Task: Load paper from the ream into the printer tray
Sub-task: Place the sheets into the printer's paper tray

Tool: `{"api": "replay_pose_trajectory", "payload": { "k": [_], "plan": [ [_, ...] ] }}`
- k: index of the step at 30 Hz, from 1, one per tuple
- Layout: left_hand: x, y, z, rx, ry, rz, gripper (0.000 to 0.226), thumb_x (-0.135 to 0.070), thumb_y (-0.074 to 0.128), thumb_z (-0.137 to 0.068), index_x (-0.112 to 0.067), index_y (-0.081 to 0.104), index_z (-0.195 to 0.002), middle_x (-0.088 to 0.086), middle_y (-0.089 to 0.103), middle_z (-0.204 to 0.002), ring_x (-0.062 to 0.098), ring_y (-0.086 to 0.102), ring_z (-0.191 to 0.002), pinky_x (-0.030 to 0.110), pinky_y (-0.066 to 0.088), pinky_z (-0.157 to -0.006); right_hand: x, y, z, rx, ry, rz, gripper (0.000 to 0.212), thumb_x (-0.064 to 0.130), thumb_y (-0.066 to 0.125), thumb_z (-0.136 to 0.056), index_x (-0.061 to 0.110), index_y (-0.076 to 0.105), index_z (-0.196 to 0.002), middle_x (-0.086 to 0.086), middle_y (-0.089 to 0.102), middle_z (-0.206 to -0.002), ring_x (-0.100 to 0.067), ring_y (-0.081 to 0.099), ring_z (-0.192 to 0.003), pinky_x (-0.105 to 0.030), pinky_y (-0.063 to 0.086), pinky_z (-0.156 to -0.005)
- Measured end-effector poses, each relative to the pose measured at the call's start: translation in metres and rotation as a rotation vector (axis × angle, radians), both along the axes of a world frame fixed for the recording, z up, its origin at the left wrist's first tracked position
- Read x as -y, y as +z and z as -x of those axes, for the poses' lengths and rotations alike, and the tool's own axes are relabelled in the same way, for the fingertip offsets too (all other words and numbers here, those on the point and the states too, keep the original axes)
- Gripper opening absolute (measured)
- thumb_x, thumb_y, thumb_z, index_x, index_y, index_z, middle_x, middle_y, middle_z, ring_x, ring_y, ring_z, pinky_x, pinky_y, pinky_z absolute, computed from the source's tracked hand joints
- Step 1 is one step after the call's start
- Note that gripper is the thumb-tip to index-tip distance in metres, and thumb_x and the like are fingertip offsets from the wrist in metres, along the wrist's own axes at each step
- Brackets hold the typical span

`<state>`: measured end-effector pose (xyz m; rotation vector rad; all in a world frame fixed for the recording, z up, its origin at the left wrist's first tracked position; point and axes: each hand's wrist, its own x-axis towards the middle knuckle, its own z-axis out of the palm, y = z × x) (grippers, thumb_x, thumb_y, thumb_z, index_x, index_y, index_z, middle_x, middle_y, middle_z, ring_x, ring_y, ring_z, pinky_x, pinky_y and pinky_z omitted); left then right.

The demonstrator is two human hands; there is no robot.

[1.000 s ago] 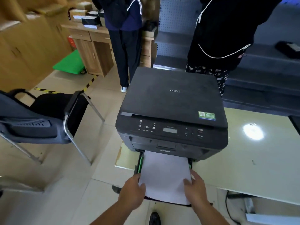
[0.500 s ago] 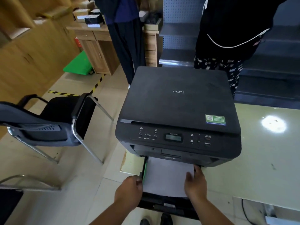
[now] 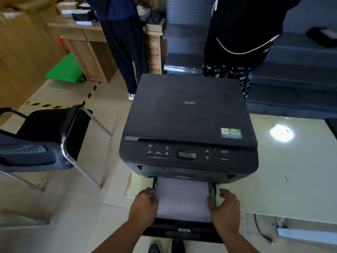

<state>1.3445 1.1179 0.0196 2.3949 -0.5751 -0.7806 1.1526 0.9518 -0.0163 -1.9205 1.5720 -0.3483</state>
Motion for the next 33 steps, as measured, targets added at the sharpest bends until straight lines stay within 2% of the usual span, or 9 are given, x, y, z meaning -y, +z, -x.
{"api": "replay_pose_trajectory", "payload": {
  "k": [2,6,8,11,13,19,22,29,33],
  "plan": [
    [0.003,-0.004,0.001,-0.026,-0.014,0.01,0.02,-0.009,0.048,-0.084,-0.008,0.064,-0.096,0.005,0.057,-0.074,0.02,0.051,-0.064,0.031,0.041,-0.058,-0.002,-0.006,0.007,-0.044,0.02,-0.09,0.028,0.023,0.079,-0.075,0.007,0.072,-0.097,-0.011,0.072,-0.092,-0.031,0.065,-0.084,-0.045,0.057,-0.073],
    [0.002,-0.009,0.005,-0.002,0.004,0.021,0.014,-0.008,0.048,-0.083,-0.009,0.062,-0.086,0.008,0.054,-0.067,0.026,0.053,-0.061,0.032,0.041,-0.056,-0.003,-0.008,0.009,-0.056,-0.004,-0.084,0.003,0.012,0.07,-0.08,0.011,0.073,-0.08,-0.009,0.074,-0.08,-0.027,0.066,-0.069,-0.039,0.055,-0.061],
    [0.003,-0.009,0.01,-0.006,0.043,0.025,0.012,-0.007,0.047,-0.084,-0.011,0.059,-0.086,0.005,0.056,-0.067,0.022,0.053,-0.061,0.033,0.044,-0.058,-0.002,-0.007,0.008,-0.099,-0.011,-0.088,0.011,0.01,0.068,-0.081,0.01,0.07,-0.07,-0.009,0.072,-0.07,-0.026,0.063,-0.06,-0.039,0.053,-0.055],
    [0.006,-0.008,0.016,-0.027,0.113,0.054,0.028,-0.009,0.05,-0.084,-0.012,0.058,-0.111,0.01,0.068,-0.085,0.028,0.062,-0.074,0.032,0.046,-0.063,-0.002,-0.005,0.005,-0.115,-0.013,-0.104,0.018,0.008,0.064,-0.081,0.007,0.065,-0.063,-0.011,0.068,-0.063,-0.027,0.062,-0.056,-0.04,0.052,-0.052],
    [0.006,-0.009,0.016,-0.027,0.125,0.059,0.032,-0.014,0.054,-0.083,-0.012,0.058,-0.115,0.01,0.071,-0.094,0.029,0.064,-0.082,0.034,0.051,-0.069,-0.002,-0.005,0.005,-0.108,-0.009,-0.105,0.02,0.006,0.063,-0.081,0.007,0.064,-0.061,-0.011,0.067,-0.061,-0.026,0.061,-0.055,-0.038,0.051,-0.051],
    [0.005,-0.012,0.013,-0.015,0.147,0.055,0.035,-0.022,0.061,-0.081,-0.012,0.061,-0.115,0.008,0.071,-0.1,0.026,0.066,-0.086,0.032,0.054,-0.076,0.001,-0.005,0.005,-0.064,0.029,-0.138,0.013,0.003,0.064,-0.081,0.004,0.07,-0.07,-0.013,0.07,-0.068,-0.027,0.063,-0.06,-0.031,0.048,-0.056],
    [0.008,-0.012,0.016,0.013,0.1,0.02,0.023,-0.027,0.059,-0.08,-0.015,0.063,-0.099,0.005,0.069,-0.086,0.022,0.063,-0.073,0.032,0.054,-0.066,0.002,-0.005,0.004,-0.046,0.04,-0.15,0.01,0.003,0.064,-0.081,0.005,0.071,-0.074,-0.012,0.071,-0.069,-0.026,0.063,-0.062,-0.03,0.05,-0.059],
    [0.002,-0.005,0.016,-0.014,-0.019,0.035,0.007,-0.023,0.057,-0.085,-0.016,0.058,-0.084,0.001,0.061,-0.074,0.014,0.057,-0.065,0.022,0.042,-0.056,-0.004,-0.005,0.009,-0.018,0.065,-0.135,0.017,0.002,0.06,-0.085,0.0,0.065,-0.069,-0.016,0.068,-0.066,-0.029,0.064,-0.062,-0.039,0.053,-0.057],
    [-0.018,0.001,0.021,0.126,-0.151,0.019,0.012,-0.023,0.052,-0.085,-0.021,0.056,-0.096,0.0,0.056,-0.085,0.016,0.053,-0.075,0.03,0.049,-0.066,-0.022,0.01,0.014,-0.06,0.161,0.04,0.008,0.013,0.065,-0.086,0.005,0.067,-0.09,-0.012,0.065,-0.083,-0.029,0.058,-0.08,-0.042,0.054,-0.071]
  ]
}}
